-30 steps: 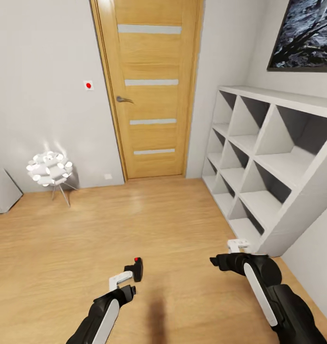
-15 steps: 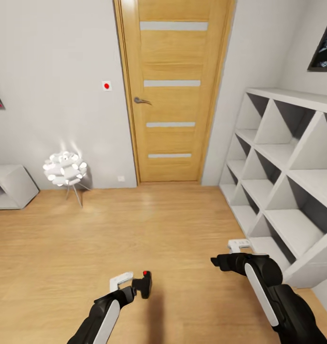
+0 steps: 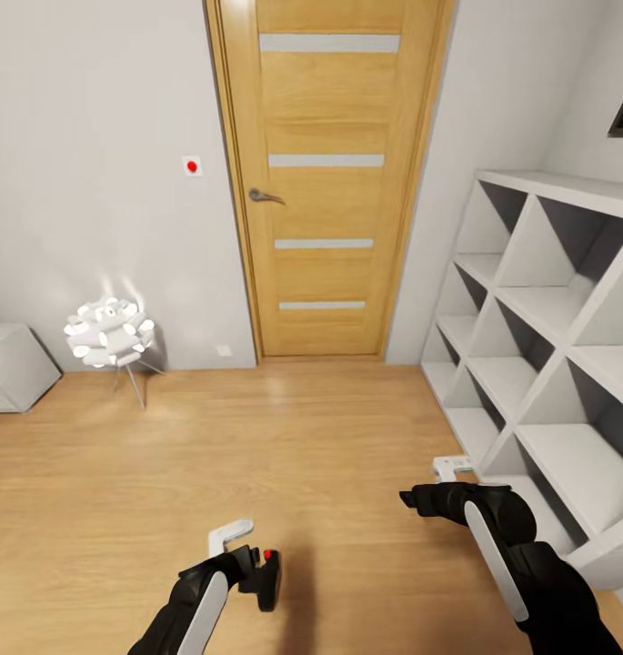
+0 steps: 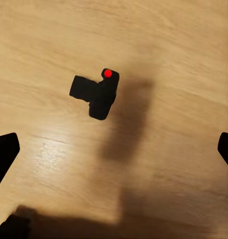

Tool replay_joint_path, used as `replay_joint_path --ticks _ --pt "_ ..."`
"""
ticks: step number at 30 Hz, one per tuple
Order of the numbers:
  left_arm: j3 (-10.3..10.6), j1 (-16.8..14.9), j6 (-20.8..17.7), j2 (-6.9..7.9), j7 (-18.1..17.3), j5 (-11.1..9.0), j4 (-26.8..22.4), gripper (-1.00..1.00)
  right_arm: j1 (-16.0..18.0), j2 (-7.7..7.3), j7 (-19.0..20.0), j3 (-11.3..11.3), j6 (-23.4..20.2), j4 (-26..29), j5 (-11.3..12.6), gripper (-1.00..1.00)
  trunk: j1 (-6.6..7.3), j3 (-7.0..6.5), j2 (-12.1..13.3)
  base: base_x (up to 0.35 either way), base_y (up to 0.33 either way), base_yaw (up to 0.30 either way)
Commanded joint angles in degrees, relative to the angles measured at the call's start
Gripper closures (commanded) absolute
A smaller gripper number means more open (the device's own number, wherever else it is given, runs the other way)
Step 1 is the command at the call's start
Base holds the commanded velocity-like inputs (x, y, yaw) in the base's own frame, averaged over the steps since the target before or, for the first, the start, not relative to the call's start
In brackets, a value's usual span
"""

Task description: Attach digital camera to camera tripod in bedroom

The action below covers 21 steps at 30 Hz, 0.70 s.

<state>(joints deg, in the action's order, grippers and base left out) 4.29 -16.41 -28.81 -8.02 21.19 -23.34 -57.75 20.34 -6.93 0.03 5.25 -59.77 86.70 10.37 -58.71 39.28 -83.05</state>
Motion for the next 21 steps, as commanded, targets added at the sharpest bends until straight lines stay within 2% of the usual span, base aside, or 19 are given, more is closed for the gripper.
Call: replay_joint_path --ticks 1,7,10,11,15,21 --pt "0.11 -0.02 -0.13 0.02 0.55 -0.61 -0.09 -1.00 0.04 -0.05 0.00 0.06 -0.23 0.05 0.05 -1.00 -0.02 0.02 -0.03 0.206 -0.014 0.001" --pt "-0.48 -0.02 -0.54 -0.23 1.52 -1.22 -0.59 -1.00 0.04 -0.02 0.02 0.28 -0.23 0.42 0.08 -1.00 -0.02 -0.36 -0.03 0.097 -0.007 0.001" --pt "-0.93 -0.02 -1.04 -0.24 2.83 -3.80 -0.81 -1.00 0.05 -0.06 0.07 0.27 -0.23 0.84 0.08 -1.00 -0.02 -0.61 -0.03 0.028 -0.002 0.000" --pt "-0.93 -0.02 -1.04 -0.24 2.83 -3.80 -0.81 -1.00 0.05 -0.06 0.07 0.27 -0.23 0.84 0.08 -1.00 -0.02 -0.70 -0.03 0.022 -0.002 0.000" --pt "-0.99 -0.12 -2.20 -0.20 4.51 -7.46 -0.95 -1.00 -0.01 -0.20 0.12 0.08 -0.23 3.01 0.12 -1.00 -0.90 -0.33 -1.63 0.013 -0.001 0.000" --pt "-1.08 -0.54 -3.28 -0.18 5.56 -9.36 -0.51 -1.00 -0.31 -0.43 0.20 -0.01 -0.23 4.86 0.14 -1.00 -2.22 0.20 -4.04 0.006 0.000 0.000"
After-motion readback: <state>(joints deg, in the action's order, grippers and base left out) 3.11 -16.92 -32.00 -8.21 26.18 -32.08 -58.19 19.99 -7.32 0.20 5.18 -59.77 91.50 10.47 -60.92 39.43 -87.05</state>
